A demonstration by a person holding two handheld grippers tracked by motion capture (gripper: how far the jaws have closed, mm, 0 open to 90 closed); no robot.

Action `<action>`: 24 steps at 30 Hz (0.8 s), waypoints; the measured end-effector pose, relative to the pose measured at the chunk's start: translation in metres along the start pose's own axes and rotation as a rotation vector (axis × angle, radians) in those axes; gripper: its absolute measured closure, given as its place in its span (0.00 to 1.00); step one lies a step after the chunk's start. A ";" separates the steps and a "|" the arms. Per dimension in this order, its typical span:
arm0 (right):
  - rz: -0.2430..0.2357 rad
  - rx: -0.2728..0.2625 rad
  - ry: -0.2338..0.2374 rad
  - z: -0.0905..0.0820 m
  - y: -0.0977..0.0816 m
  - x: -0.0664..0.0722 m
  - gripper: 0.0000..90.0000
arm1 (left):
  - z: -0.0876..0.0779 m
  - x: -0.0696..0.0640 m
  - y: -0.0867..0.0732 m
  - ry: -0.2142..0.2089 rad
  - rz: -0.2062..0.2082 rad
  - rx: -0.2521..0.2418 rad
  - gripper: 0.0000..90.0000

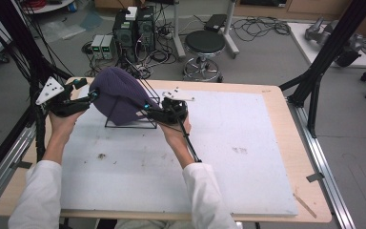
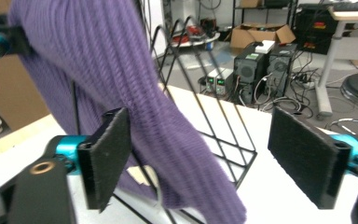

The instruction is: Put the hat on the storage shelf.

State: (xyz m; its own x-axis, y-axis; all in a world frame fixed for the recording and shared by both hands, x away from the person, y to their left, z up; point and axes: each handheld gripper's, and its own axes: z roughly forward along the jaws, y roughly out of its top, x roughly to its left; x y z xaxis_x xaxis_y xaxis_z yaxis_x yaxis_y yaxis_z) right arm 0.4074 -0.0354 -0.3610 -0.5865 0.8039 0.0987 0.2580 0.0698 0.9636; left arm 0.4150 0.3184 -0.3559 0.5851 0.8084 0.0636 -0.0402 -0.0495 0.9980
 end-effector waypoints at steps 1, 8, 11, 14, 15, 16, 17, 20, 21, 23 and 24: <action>0.006 -0.004 0.002 -0.003 0.001 -0.003 0.20 | -0.001 -0.001 0.000 -0.001 -0.010 -0.017 0.36; 0.028 -0.004 -0.048 -0.025 0.006 -0.026 0.13 | -0.012 -0.009 0.008 -0.004 -0.017 -0.063 0.34; 0.024 0.000 -0.074 -0.038 0.006 -0.038 0.13 | -0.016 -0.014 0.011 -0.007 -0.014 -0.077 0.34; 0.004 0.014 -0.106 -0.052 0.004 -0.049 0.13 | -0.020 -0.020 0.010 -0.007 -0.006 -0.075 0.33; -0.002 0.014 -0.122 -0.058 0.003 -0.052 0.13 | -0.021 -0.023 0.009 -0.006 -0.008 -0.080 0.33; -0.008 0.016 -0.134 -0.063 0.002 -0.056 0.13 | -0.023 -0.024 0.009 -0.005 -0.006 -0.081 0.33; -0.011 0.015 -0.146 -0.069 0.001 -0.060 0.13 | -0.024 -0.026 0.008 -0.009 -0.010 -0.078 0.33; -0.003 -0.001 -0.179 -0.085 -0.003 -0.073 0.13 | -0.028 -0.031 0.007 0.000 -0.010 -0.089 0.33; 0.001 -0.008 -0.188 -0.090 -0.004 -0.077 0.13 | -0.030 -0.032 0.007 0.001 -0.011 -0.093 0.33; 0.006 -0.023 -0.206 -0.099 -0.008 -0.084 0.13 | -0.032 -0.036 0.006 0.003 -0.015 -0.104 0.33; 0.001 -0.027 -0.216 -0.103 -0.010 -0.087 0.13 | -0.034 -0.038 0.006 0.006 -0.016 -0.107 0.33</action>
State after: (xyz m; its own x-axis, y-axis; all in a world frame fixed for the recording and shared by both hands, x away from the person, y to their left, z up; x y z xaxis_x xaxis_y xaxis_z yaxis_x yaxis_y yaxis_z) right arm 0.3770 -0.1670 -0.3536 -0.4076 0.9119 0.0475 0.2364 0.0551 0.9701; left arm 0.3655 0.3073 -0.3522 0.5815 0.8121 0.0477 -0.1175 0.0258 0.9927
